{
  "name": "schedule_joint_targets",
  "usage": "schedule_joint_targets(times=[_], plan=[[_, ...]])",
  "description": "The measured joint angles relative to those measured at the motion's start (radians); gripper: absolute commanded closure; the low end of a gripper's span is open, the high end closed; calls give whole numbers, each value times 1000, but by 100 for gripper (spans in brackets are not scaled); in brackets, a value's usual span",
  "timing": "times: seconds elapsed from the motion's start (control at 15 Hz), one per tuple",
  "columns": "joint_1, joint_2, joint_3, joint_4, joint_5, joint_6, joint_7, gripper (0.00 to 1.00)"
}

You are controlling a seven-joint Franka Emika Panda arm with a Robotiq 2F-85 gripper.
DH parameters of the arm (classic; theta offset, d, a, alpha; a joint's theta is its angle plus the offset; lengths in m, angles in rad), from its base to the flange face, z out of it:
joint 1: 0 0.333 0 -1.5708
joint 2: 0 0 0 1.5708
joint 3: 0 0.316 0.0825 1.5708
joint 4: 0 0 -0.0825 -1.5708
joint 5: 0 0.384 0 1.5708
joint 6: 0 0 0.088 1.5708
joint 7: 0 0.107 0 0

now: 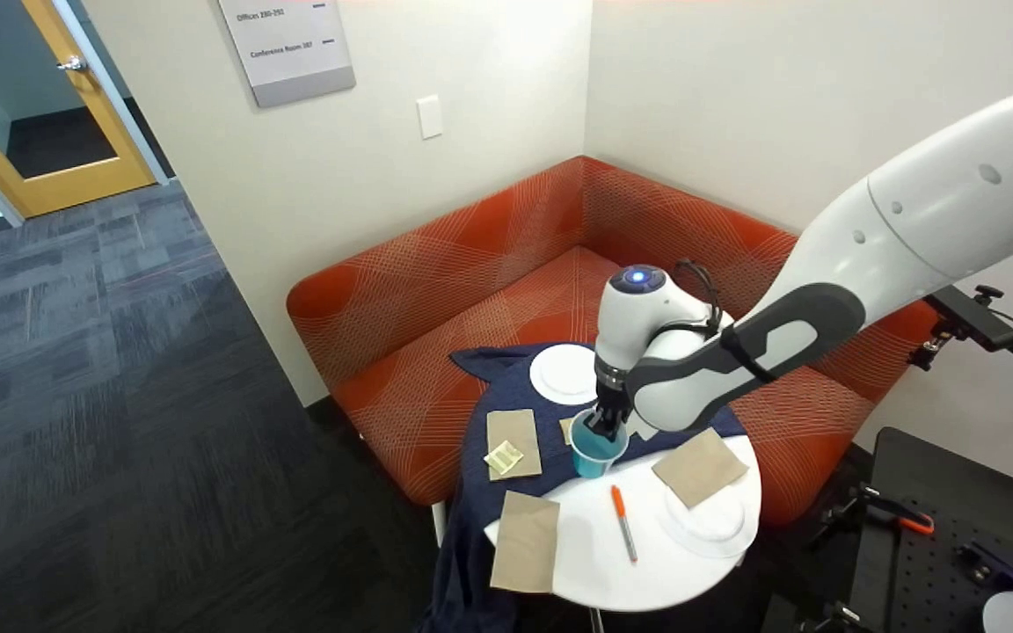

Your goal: Move the cup to the right on the table

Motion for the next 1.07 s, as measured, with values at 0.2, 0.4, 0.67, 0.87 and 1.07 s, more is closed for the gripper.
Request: schedule_joint_targets(times=[0.2,0.4,0.67,0.87,1.07], plan=[[-63,-61,0,-9,24,-34,-55,99],[-125,-101,-3,-4,50,-99,-88,99],[-188,-112,-25,42,79,-242,-102,99],[-227,-108,-42,87,112,-317,-102,99],[-249,-89,-63,132,134,-354,-97,99]])
